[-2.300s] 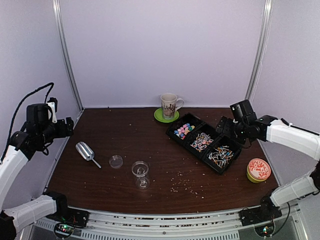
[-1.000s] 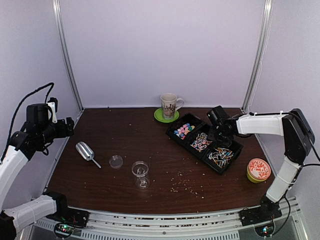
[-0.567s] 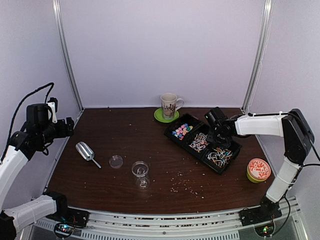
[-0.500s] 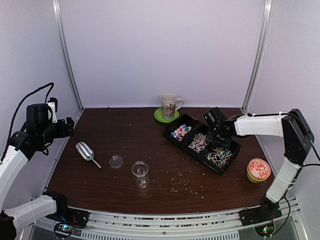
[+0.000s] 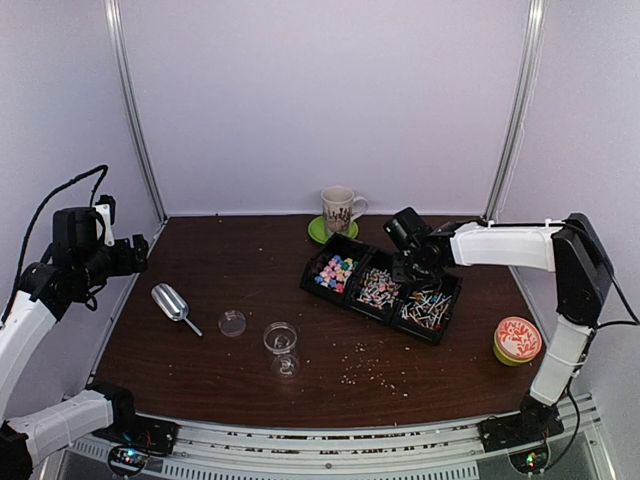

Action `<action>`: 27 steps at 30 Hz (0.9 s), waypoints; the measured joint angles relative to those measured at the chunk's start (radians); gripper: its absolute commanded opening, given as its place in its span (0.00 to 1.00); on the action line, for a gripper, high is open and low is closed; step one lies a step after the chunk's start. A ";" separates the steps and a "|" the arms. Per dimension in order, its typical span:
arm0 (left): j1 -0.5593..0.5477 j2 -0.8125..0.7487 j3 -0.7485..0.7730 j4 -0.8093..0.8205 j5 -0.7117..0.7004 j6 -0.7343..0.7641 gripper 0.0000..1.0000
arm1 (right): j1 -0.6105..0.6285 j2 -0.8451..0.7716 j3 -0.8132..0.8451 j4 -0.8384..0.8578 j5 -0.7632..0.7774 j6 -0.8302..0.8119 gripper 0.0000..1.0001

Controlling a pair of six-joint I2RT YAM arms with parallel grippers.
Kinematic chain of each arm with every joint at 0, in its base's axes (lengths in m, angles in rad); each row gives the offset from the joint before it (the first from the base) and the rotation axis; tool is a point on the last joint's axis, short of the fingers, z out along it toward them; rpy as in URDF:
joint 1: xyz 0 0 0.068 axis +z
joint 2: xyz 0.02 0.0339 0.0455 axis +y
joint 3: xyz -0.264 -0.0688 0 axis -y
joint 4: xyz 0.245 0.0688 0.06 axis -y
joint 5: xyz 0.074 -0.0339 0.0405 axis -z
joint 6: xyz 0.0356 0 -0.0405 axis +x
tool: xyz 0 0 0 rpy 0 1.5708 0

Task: Pack the candies
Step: Adjust the plate at the center of the board, then move the plate to the center of the board.

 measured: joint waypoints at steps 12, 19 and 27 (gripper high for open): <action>0.000 0.000 0.000 0.000 0.005 0.000 0.98 | 0.066 0.167 0.244 -0.049 -0.001 -0.135 0.40; 0.000 -0.002 0.000 0.000 0.005 0.000 0.98 | 0.085 0.179 0.269 -0.090 0.021 -0.134 0.49; 0.000 -0.002 0.000 0.000 0.009 0.000 0.98 | 0.088 0.050 0.155 -0.096 0.080 -0.088 0.62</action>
